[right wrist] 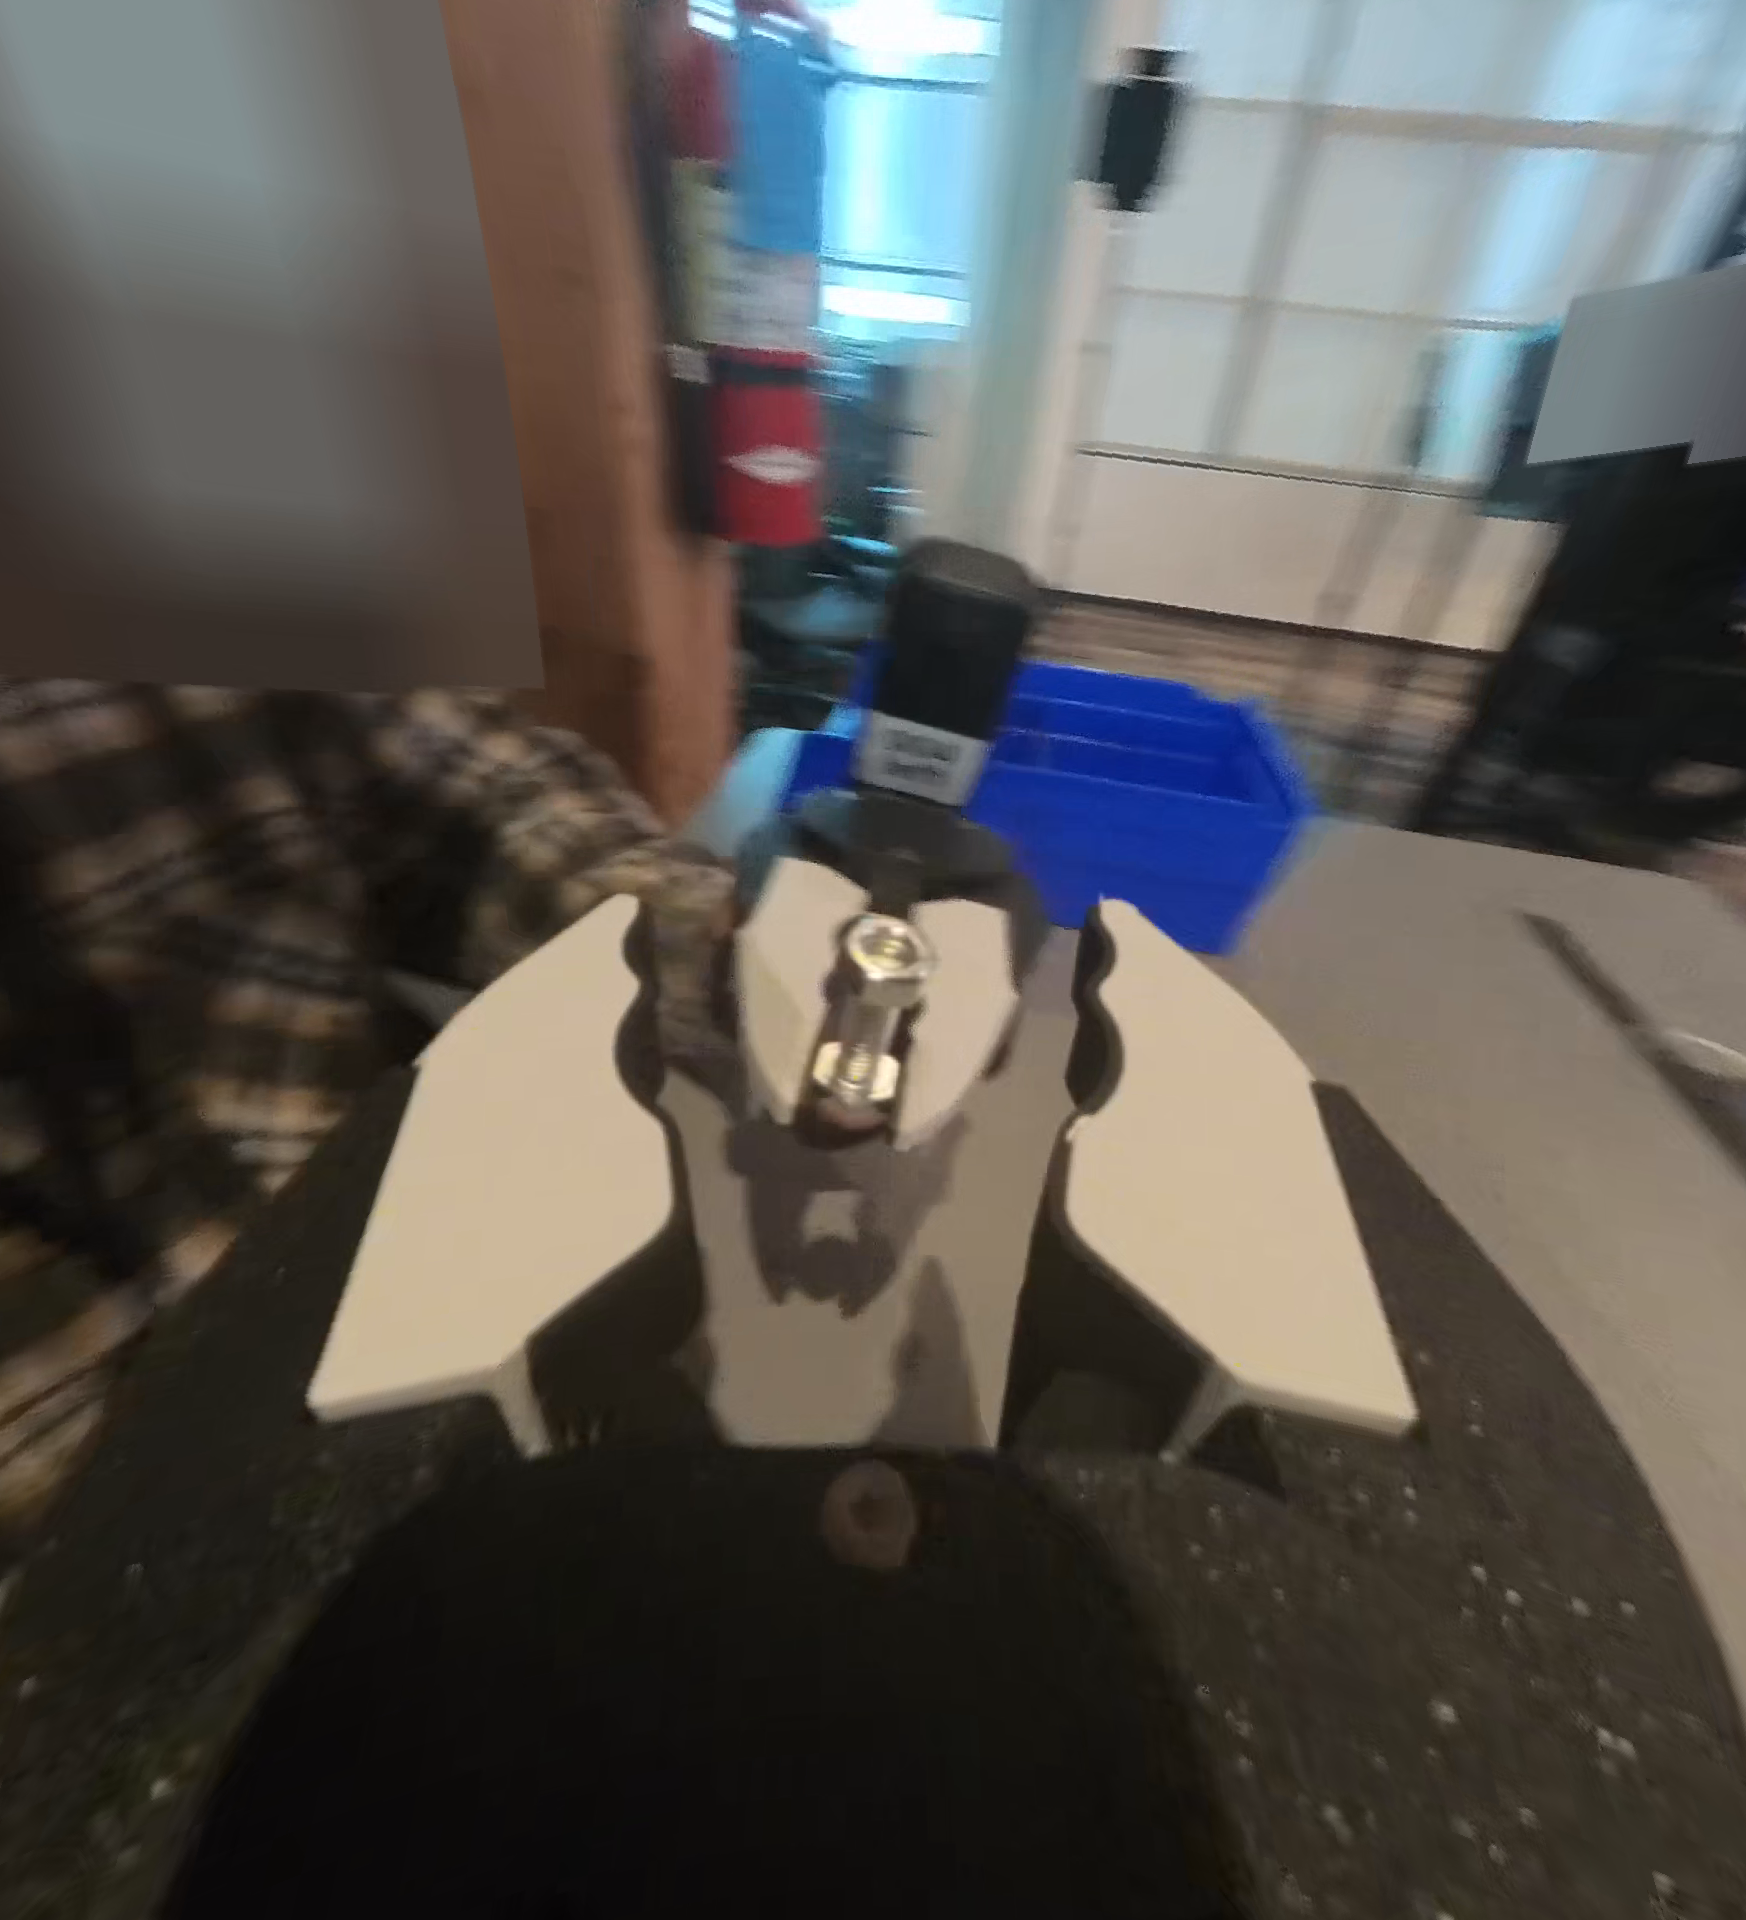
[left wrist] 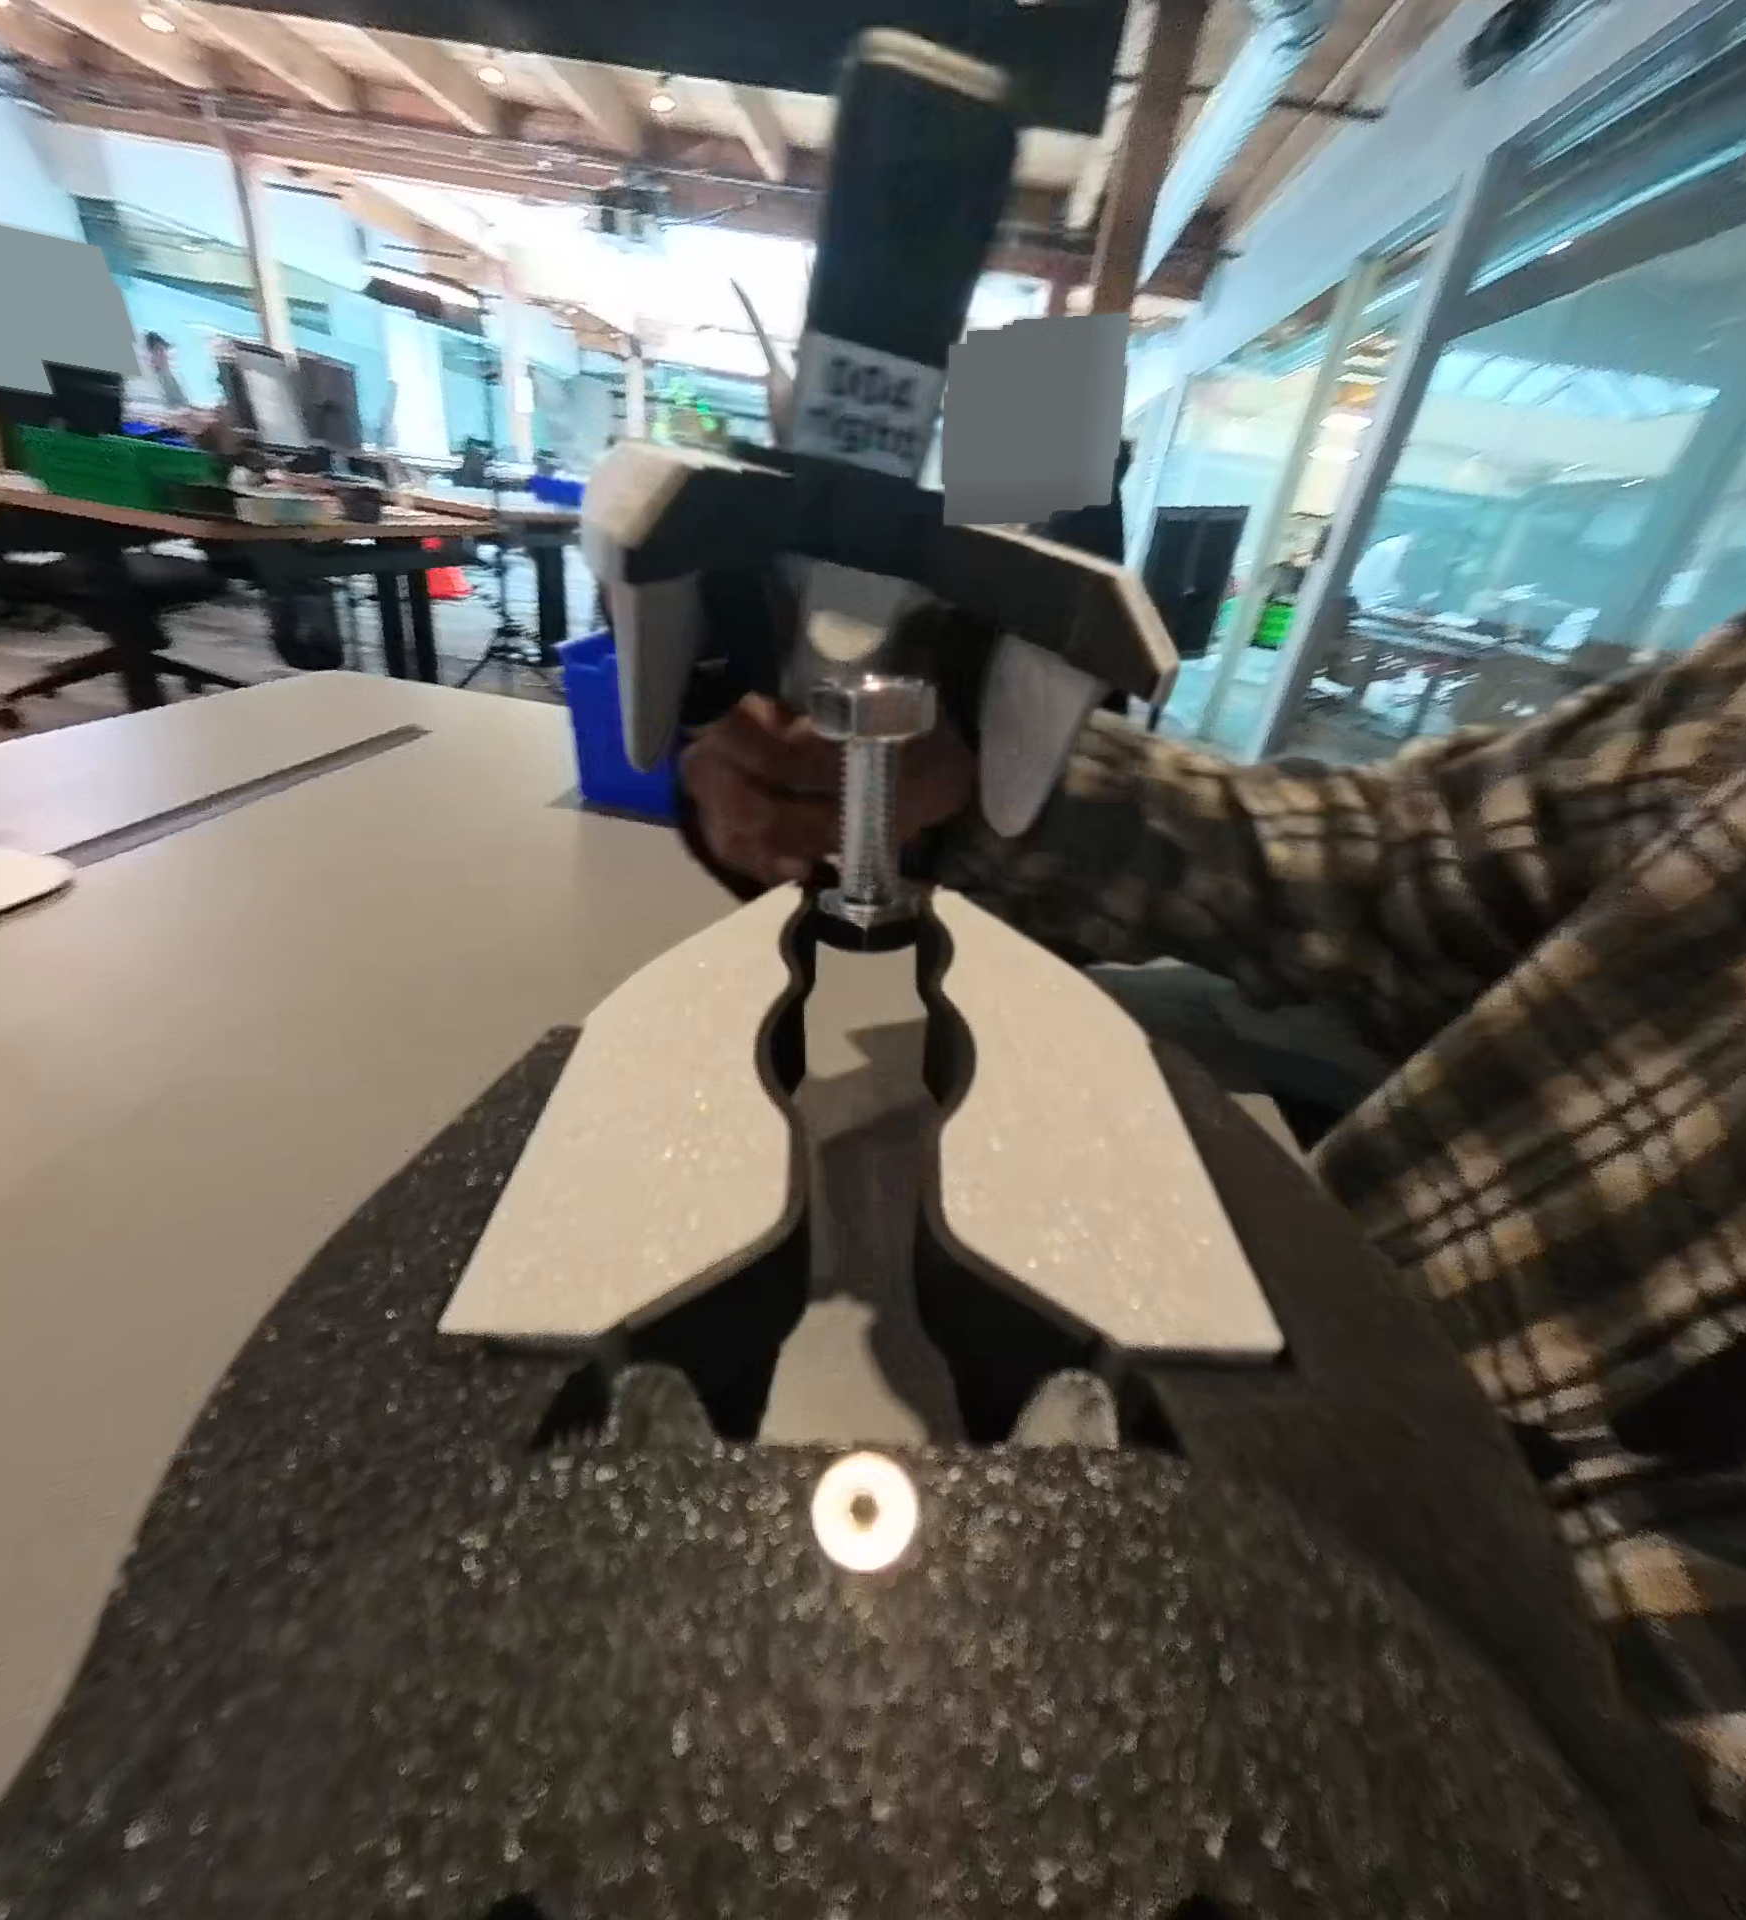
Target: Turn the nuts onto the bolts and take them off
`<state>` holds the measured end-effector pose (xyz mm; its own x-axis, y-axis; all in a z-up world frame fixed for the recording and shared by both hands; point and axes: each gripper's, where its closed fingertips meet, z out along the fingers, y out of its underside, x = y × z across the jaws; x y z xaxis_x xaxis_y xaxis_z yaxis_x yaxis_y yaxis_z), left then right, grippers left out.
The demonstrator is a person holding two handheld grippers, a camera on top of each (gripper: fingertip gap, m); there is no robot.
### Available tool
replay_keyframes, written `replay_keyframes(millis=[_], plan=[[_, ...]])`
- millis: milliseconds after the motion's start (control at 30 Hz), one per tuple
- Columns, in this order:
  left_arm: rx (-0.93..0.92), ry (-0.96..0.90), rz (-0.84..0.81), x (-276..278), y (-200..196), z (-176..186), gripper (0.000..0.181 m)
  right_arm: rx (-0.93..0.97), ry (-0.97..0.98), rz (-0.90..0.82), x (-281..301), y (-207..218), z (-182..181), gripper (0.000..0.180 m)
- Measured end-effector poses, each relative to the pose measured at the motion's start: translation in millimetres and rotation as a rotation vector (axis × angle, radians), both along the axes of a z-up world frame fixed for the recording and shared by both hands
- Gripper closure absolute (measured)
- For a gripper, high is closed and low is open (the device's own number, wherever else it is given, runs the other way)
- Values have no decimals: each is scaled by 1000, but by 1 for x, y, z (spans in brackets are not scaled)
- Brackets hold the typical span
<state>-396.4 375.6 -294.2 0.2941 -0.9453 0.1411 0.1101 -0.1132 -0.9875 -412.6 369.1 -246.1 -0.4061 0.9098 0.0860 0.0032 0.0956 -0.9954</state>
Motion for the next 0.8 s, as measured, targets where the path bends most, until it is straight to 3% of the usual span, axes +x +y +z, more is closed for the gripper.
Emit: replay_keyframes(millis=[100,400,567,800], plan=[[-3,-19,-76,5,-9,2,163,-77,-10,230,5,-11,-1,117],[11,-10,-100,7,-12,0,163,-142,-33,363,-3,-18,-11,158],[19,15,-15,2,-3,-2,163,-152,-52,202,-11,-6,-13,161],[52,122,210,-12,20,-10,163,-160,-17,-302,-25,21,-20,162]])
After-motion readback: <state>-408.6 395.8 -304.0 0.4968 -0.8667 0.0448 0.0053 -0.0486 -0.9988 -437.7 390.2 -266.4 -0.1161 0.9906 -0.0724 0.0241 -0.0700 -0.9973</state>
